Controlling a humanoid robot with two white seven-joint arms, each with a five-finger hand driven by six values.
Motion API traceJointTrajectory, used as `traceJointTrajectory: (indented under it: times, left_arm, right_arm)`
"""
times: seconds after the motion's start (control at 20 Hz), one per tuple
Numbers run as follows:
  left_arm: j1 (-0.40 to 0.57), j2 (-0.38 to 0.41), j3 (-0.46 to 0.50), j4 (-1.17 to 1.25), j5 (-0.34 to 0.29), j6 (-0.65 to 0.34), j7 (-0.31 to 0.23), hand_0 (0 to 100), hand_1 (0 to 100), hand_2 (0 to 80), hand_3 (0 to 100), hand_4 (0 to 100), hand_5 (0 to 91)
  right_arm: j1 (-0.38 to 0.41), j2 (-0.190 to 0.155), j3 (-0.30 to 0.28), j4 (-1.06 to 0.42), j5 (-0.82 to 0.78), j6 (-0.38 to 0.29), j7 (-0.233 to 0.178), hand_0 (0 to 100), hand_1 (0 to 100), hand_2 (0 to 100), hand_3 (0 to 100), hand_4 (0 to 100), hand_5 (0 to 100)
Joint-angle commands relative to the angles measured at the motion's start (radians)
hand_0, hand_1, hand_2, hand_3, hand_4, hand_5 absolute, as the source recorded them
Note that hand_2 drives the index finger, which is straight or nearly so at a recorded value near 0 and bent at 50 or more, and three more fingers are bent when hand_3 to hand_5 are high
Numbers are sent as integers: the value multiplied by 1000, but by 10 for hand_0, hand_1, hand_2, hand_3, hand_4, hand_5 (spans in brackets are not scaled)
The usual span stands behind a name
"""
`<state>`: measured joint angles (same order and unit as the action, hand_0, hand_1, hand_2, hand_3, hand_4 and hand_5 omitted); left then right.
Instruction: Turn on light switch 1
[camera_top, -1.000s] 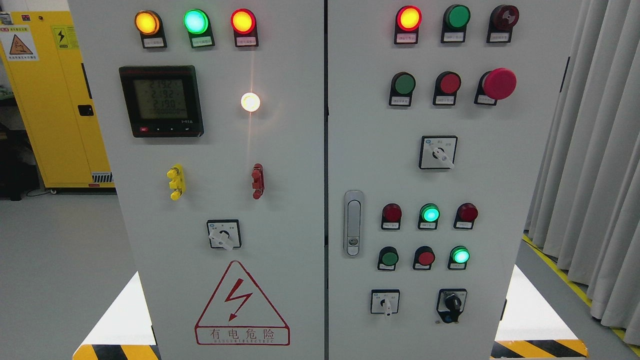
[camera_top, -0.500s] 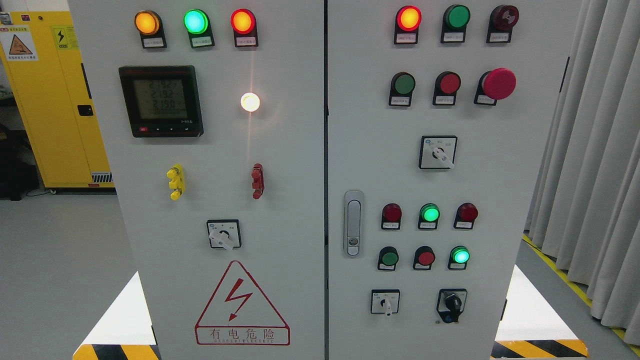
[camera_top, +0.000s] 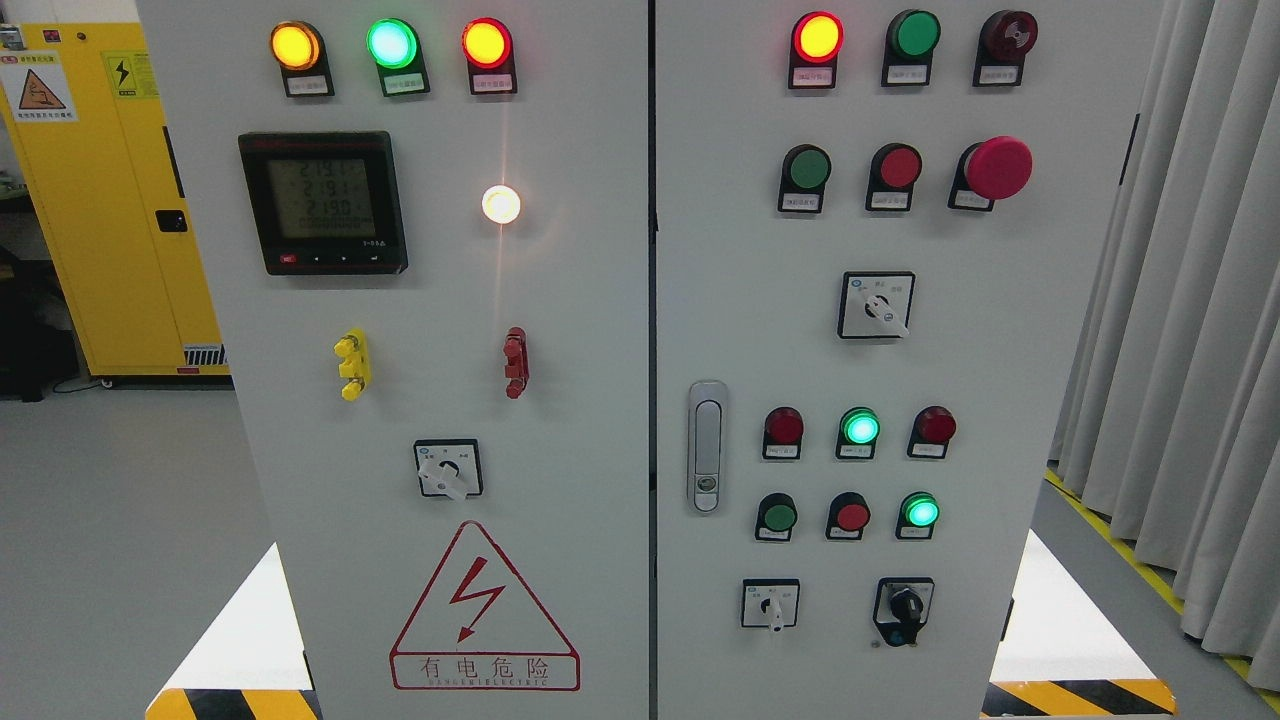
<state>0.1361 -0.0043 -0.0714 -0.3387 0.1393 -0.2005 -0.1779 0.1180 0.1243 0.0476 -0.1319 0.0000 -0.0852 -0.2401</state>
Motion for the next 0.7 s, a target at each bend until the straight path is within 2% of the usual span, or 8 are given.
traceJointTrajectory:
  times: [0.0,0.4,0.65]
  left_arm:
    - [-9,3,-71,276,0,56,-26,220,247,0,0,0,0]
    - [-13,0,-70,277,-3,78,-26,223,175,0,0,0,0]
    - [-29,-2,-74,274,-3,81,-17,221,166,0,0,0,0]
  right_arm:
    - [0,0,0,0,-29,1,1,0,500,40,0,0,0]
    - [0,0,0,0,-29,1,1,0,500,40,0,0,0]
    - [0,0,0,0,-29,1,1,0,500,40,0,0,0]
